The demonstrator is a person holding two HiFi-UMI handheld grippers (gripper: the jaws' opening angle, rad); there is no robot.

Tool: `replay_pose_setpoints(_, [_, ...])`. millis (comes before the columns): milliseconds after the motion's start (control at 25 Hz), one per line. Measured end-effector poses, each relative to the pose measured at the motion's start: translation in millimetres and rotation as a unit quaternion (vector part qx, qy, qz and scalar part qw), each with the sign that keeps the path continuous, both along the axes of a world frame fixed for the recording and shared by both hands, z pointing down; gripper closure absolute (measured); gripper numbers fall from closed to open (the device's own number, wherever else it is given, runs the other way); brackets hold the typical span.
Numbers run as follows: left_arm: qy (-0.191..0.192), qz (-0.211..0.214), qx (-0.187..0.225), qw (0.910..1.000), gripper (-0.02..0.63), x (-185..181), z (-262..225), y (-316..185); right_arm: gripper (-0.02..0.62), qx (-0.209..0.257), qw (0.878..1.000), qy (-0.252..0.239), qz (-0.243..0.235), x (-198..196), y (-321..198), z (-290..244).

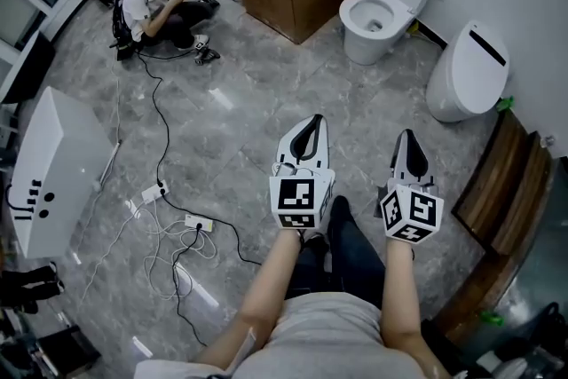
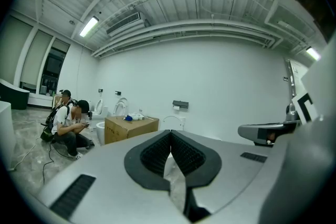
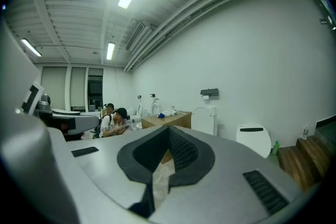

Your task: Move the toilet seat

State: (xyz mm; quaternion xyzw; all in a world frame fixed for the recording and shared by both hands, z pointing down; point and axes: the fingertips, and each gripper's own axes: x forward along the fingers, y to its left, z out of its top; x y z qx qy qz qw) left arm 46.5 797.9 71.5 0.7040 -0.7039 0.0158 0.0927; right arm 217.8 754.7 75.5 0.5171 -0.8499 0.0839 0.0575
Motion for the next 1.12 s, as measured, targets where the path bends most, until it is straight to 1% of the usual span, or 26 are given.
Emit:
replay_pose_setpoints(240, [-0.005,-0.01,-0.006,0.9999,0.591,-9,5,-28,0.578,-0.005,1.0,-0.001,-0.015,-12,-35,5])
replay_pose_setpoints(400, [-0.007,-0.023,-0.013,0.9996,0.591,-19,8,-58,0.578,-0.01,1.0,-0.004,-0.023,-21,-75,7])
replay_pose_setpoints(600, [-0.015,-0.031,-0.019,0.9992,0.591,-29,11,-108,0.578,-0.015,1.0,-0.006,-0.026,-30,-130,10])
replay_pose_setpoints(880, [-0.018,-0.033,-0.024,0.999,0.591,-26,15,-182,0.58,-0.023,0.999,-0.008,-0.034,-31,-205,17])
replay_pose_setpoints(1120, [-0.019,-0.03,-0.03,0.9989,0.591,-21,22,-221,0.578,-0.03,0.999,-0.01,-0.033,-24,-243,28])
